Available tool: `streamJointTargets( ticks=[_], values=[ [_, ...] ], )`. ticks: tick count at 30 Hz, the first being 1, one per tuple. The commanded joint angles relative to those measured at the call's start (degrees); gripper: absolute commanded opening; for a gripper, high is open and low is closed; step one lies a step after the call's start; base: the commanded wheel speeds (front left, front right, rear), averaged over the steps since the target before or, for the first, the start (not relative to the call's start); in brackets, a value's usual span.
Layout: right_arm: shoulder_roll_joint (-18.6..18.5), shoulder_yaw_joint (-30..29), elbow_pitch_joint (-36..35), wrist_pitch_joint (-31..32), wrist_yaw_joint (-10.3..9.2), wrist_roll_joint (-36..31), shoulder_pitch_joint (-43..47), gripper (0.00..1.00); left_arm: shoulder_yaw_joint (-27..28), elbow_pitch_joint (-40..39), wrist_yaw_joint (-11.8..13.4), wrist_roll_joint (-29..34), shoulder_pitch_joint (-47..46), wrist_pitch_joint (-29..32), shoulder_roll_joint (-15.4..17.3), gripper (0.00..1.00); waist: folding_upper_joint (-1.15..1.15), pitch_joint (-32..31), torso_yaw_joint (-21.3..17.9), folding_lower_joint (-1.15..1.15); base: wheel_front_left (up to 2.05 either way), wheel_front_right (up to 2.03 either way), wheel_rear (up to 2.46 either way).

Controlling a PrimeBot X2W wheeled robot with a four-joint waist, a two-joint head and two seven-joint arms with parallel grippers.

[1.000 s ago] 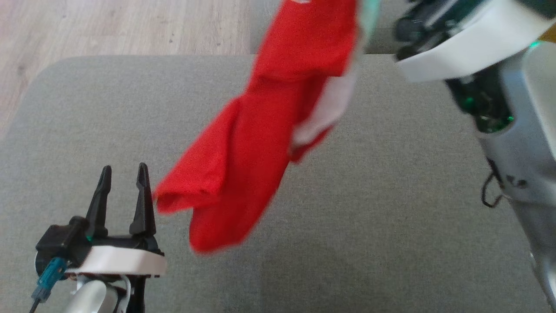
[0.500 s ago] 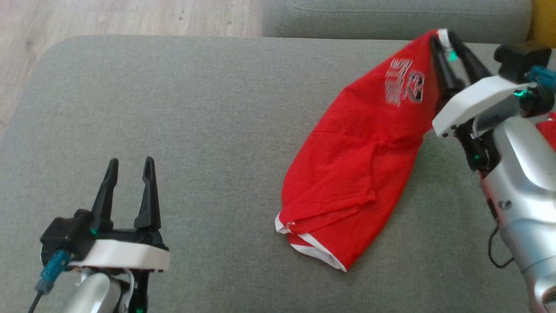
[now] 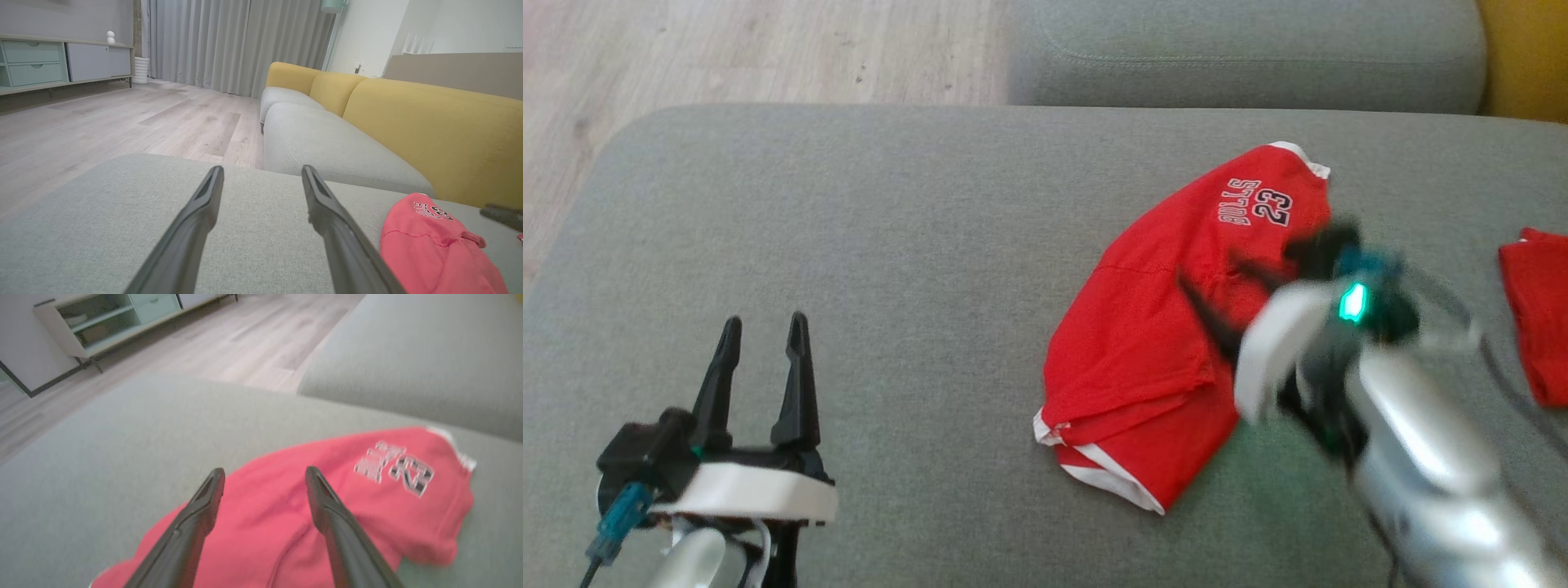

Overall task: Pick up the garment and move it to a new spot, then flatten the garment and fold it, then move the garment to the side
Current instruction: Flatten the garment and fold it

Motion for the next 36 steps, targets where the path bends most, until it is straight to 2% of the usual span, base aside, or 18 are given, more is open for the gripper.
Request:
streamJointTargets(
  ticks=[1,4,7,13,20,29,30,32,33,36],
  values=[
    [-1.2,-0.2,-3.7,1.8,0.42,-0.4,2.6,1.00,2.3,-1.8,0.5,-0.4,-1.4,-0.7,1.7,1.00,0.00,-0.2,-0.4,0.01,0.00,0.00,0.00],
    [-0.6,-3.2,-9.8,6.8,0.42,-3.0,10.4,1.00,2.6,-2.1,0.7,-0.5,-0.9,-0.8,1.8,1.00,0.00,0.0,-1.0,0.01,0.00,0.00,0.00],
    [1.8,-7.1,-15.0,9.7,0.42,-6.4,16.3,1.00,2.8,-2.5,0.9,-0.6,-0.9,-0.9,2.0,1.00,0.00,0.5,-1.6,0.01,0.00,0.00,0.00],
    [6.8,-10.8,-20.6,12.6,0.42,-11.8,20.3,1.00,2.8,-2.6,0.8,-0.5,-1.8,-0.9,2.1,1.00,0.00,1.3,-1.9,0.01,0.00,0.00,0.00],
    [9.8,-14.7,-16.9,13.5,0.42,-16.0,18.1,1.00,2.0,-2.3,0.6,-0.3,-2.6,-0.5,2.0,1.00,0.00,1.9,-1.6,0.01,0.00,0.00,0.00],
    [10.6,-12.2,-10.1,12.8,0.42,-13.5,14.5,1.00,1.5,-1.8,0.4,-0.4,-3.0,-0.3,1.9,1.00,0.00,1.9,-1.1,0.01,0.00,0.00,0.00],
    [10.6,-11.5,-9.5,12.5,0.42,-12.6,14.1,0.79,1.4,-1.7,0.4,-0.4,-3.0,-0.3,1.9,1.00,0.00,1.9,-1.1,0.01,0.00,0.00,0.00],
    [10.6,-10.0,-8.6,11.6,0.42,-11.3,13.1,0.05,1.3,-1.7,0.4,-0.5,-3.0,-0.3,1.9,1.00,0.00,2.0,-1.1,0.01,0.00,0.00,0.00],
    [10.6,-9.3,-8.5,11.1,0.42,-10.7,12.7,0.00,1.2,-1.6,0.4,-0.5,-3.0,-0.2,1.9,1.00,0.00,2.0,-1.1,0.01,0.00,0.00,0.00],
    [10.6,-8.2,-8.4,9.6,0.42,-10.2,11.9,0.00,1.1,-1.5,0.5,-0.5,-3.0,-0.2,1.9,1.00,0.00,2.0,-1.3,0.01,0.00,0.00,0.00]
  ],
)
